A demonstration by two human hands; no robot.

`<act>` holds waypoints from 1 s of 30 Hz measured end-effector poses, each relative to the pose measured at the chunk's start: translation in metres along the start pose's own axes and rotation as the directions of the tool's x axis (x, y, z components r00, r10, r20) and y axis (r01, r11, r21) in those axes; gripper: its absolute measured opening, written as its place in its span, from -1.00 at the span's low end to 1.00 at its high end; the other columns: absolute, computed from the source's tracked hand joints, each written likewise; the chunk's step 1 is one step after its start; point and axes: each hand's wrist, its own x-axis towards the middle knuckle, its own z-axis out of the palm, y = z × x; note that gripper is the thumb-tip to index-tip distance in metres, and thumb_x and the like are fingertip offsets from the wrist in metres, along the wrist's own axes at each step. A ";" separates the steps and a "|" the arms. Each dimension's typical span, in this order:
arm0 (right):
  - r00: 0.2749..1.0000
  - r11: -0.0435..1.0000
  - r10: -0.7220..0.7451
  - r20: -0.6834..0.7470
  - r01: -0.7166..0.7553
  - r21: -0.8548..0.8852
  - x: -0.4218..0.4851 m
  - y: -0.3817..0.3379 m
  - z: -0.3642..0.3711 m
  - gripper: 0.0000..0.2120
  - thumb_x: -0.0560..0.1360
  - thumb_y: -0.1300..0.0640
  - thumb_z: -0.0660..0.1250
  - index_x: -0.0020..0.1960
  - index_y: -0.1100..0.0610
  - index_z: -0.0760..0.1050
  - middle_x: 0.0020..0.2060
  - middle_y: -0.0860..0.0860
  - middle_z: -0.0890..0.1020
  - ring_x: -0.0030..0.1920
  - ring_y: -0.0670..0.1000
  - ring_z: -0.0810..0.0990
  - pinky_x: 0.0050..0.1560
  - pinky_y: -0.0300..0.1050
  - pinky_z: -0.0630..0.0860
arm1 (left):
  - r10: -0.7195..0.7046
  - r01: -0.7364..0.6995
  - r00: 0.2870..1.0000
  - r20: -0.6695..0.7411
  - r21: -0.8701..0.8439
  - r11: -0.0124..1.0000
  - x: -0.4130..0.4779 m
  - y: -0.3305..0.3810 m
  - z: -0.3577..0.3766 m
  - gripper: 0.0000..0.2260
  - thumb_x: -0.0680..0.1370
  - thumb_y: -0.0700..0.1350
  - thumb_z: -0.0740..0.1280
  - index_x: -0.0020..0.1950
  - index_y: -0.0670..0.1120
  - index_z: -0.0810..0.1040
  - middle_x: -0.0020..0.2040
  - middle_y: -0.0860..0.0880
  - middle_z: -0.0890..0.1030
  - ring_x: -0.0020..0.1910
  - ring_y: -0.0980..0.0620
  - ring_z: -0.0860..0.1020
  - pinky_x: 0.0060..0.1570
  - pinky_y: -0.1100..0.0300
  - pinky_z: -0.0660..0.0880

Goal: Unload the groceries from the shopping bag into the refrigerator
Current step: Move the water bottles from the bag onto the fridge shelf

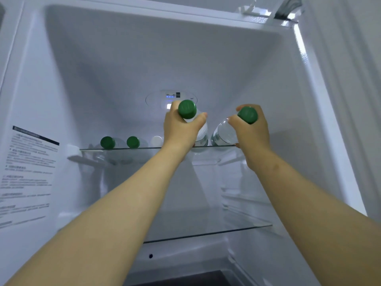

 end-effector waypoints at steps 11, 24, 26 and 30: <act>0.998 0.989 -0.025 0.053 0.032 -0.144 0.013 0.014 -0.005 -0.78 0.42 0.20 0.32 0.01 -0.01 0.39 -0.30 -0.17 0.44 -0.28 -0.16 0.41 -0.24 -0.25 0.35 | 0.101 -0.167 0.982 0.159 0.495 0.853 0.005 -0.013 0.009 -0.68 0.42 0.12 0.42 0.00 -0.03 0.44 -0.01 0.01 0.50 -0.06 -0.04 0.46 -0.15 0.14 0.41; 0.987 0.977 -0.009 0.159 0.042 -0.209 0.023 0.032 -0.006 -0.75 0.46 0.09 0.37 0.05 -0.03 0.33 -0.23 -0.18 0.43 -0.21 -0.20 0.42 -0.21 -0.31 0.36 | 0.031 -0.146 0.969 0.244 0.467 0.872 0.012 -0.029 0.006 -0.53 0.37 0.09 0.48 0.22 0.04 0.45 0.08 0.04 0.35 0.02 0.01 0.43 -0.01 0.22 0.35; 0.986 0.982 0.012 0.166 0.019 -0.186 0.023 0.035 -0.008 -0.73 0.46 -0.03 0.37 0.04 -0.03 0.33 -0.19 -0.18 0.45 -0.16 -0.19 0.43 -0.17 -0.30 0.35 | 0.028 -0.153 0.954 0.298 0.405 0.902 0.011 -0.030 0.002 -0.53 0.41 0.14 0.42 0.25 0.06 0.42 0.14 0.04 0.38 0.08 0.04 0.42 0.06 0.21 0.36; 0.986 0.986 0.064 0.155 -0.038 -0.164 0.027 0.039 -0.009 -0.77 0.52 -0.16 0.22 0.06 -0.04 0.38 0.13 -0.06 0.51 0.14 -0.05 0.45 0.07 -0.18 0.33 | 0.011 -0.130 0.937 0.349 0.319 0.939 0.012 -0.031 -0.001 -0.73 0.58 0.13 0.17 0.22 0.06 0.43 0.23 0.01 0.47 0.19 0.02 0.42 0.09 0.18 0.31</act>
